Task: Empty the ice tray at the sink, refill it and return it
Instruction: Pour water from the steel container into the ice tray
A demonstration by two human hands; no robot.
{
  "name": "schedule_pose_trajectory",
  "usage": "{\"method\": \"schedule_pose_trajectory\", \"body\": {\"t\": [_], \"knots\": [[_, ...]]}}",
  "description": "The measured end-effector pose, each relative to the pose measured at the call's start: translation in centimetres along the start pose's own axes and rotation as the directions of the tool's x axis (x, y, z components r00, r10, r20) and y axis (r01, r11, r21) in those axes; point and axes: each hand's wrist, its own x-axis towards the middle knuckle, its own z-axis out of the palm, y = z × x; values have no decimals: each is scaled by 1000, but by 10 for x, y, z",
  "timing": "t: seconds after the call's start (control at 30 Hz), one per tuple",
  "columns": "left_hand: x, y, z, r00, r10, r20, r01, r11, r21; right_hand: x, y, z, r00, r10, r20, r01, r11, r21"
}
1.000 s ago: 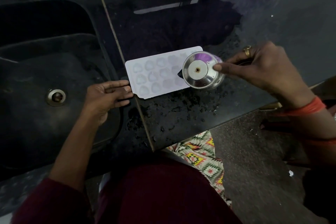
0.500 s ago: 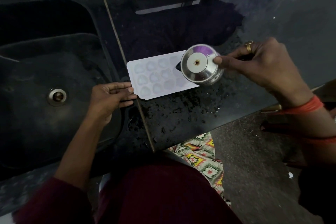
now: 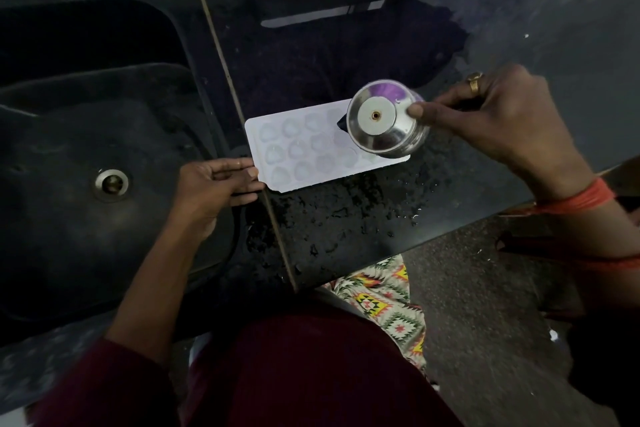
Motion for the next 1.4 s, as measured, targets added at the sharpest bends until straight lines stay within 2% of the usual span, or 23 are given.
{"method": "schedule_pose_trajectory", "body": {"t": [0.33, 0.97, 1.13, 1.4], "knots": [[2, 3, 1, 1000, -9, -22, 9, 1000, -2, 2, -1, 0, 1000, -6, 3, 6, 1000, -18], [6, 3, 3, 996, 68, -64, -65, 997, 42, 1, 2, 1, 1000, -8, -2, 8, 1000, -23], [11, 0, 2, 992, 92, -90, -89, 995, 44, 2, 2, 1, 1000, -4, -3, 4, 1000, 19], [17, 11, 10, 985, 49, -168, -61, 996, -67, 11, -1, 2, 999, 36, -20, -33, 992, 119]]}}
